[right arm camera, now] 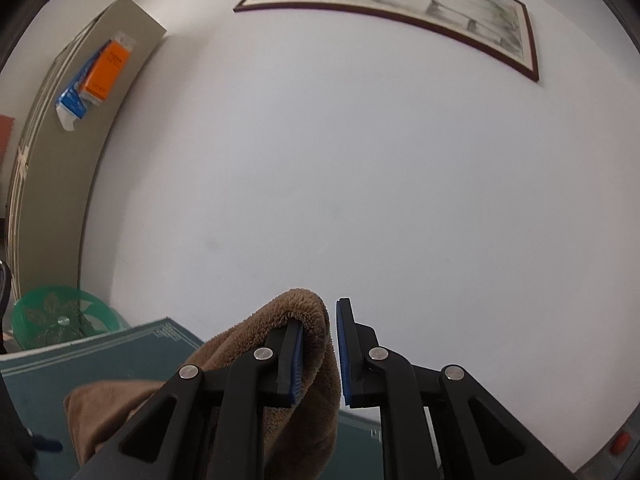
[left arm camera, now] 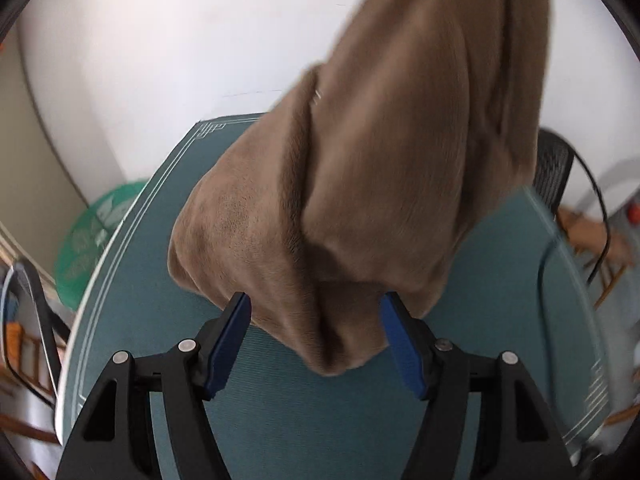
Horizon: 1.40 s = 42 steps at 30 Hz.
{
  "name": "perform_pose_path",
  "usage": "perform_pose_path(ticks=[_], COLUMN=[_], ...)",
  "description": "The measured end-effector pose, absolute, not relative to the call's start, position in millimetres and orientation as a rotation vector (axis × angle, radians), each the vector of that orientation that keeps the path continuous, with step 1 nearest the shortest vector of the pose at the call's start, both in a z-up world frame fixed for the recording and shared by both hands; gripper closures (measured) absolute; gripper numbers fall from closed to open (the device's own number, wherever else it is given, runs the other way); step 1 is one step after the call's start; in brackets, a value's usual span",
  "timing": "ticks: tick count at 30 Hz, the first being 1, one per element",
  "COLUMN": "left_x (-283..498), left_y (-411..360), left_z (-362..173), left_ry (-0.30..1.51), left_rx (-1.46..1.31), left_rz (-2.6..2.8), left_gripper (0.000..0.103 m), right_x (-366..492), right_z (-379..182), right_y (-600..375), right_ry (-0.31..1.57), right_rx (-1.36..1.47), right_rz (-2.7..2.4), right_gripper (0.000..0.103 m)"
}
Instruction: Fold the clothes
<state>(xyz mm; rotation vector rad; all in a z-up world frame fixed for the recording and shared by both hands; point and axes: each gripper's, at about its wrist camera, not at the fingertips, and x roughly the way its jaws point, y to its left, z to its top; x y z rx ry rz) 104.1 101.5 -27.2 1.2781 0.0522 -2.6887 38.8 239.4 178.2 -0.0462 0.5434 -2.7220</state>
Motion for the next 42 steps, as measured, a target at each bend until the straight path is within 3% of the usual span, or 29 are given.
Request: perform_pose_path(ticks=[9,14,21,30,36,42], left_x=[103,94,74,81,137,185], left_y=[105,66,12,-28,10,100], left_z=[-31,-24,26,126,164,125], left_ry=[-0.064,0.015,0.053,0.124,-0.046,-0.33], left_rx=[1.286,1.241,1.031,0.641,0.433,0.537], left_rz=[-2.79,-2.737,-2.763,-2.834,-2.909,-2.986], left_gripper=[0.027,0.026,0.024,0.024,0.019,0.018], right_x=[42,55,49,57,58,71], right_z=[218,244,290,371,406,411], right_y=[191,162,134,169,196,207], right_ry=[0.571,0.548,0.465,0.358,0.313,0.359], right_rx=[-0.134,-0.253,-0.384,-0.48,-0.415,-0.335], right_rz=[-2.657,-2.637,-2.642,-2.741,-2.698,-2.611], right_gripper=[0.089,0.089,0.089,0.089,0.089,0.089])
